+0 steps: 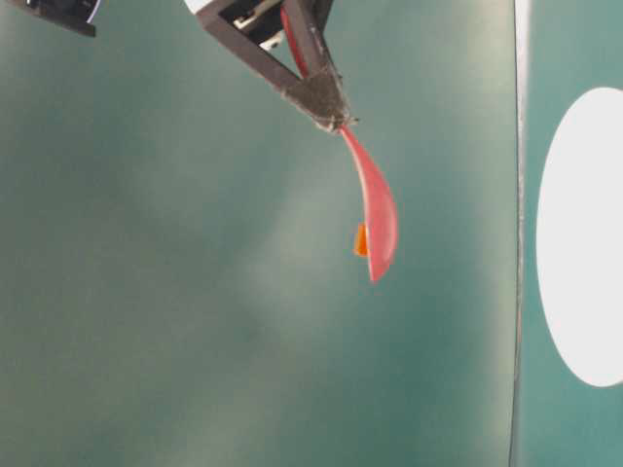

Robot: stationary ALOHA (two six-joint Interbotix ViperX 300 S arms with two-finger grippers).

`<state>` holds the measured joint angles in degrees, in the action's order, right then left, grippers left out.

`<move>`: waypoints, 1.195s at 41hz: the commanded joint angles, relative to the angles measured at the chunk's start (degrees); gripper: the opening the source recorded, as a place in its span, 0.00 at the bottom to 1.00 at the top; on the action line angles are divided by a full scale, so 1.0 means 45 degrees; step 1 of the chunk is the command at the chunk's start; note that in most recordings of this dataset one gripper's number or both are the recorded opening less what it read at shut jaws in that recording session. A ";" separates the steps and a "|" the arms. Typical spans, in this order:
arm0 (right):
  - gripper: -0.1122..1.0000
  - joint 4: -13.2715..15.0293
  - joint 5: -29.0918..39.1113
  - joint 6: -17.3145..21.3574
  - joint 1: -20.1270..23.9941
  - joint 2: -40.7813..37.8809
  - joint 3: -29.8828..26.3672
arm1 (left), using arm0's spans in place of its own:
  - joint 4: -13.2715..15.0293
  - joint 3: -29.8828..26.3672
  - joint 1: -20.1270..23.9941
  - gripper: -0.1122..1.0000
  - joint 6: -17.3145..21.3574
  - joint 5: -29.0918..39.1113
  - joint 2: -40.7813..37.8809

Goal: Grip the spoon and scoop the red block from the bowl with right arm.
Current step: 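Hold the spoon with the red cube raised above the bowl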

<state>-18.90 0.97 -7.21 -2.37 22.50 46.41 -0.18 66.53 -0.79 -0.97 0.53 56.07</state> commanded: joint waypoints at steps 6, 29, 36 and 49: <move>0.33 0.0273 -0.0039 -0.0020 0.0039 0.0215 -0.0391 | -0.0020 -0.0313 0.0020 0.12 -0.0039 -0.0059 -0.0078; 0.33 0.2285 0.0645 -0.0293 0.0039 0.0215 -0.0449 | -0.0020 -0.0352 0.0020 0.12 -0.0098 0.0605 0.0117; 0.33 0.2266 0.0625 -0.0293 0.0039 0.0215 -0.0469 | -0.0020 -0.0371 0.0020 0.12 -0.0098 0.0645 0.0254; 0.33 0.2266 0.0547 -0.0293 0.0039 0.0215 -0.0488 | -0.0020 -0.0371 0.0020 0.12 -0.0098 0.0664 0.0332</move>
<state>-8.70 3.96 -8.35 -2.37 22.50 45.97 -0.18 66.53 -0.79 -1.32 3.69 57.83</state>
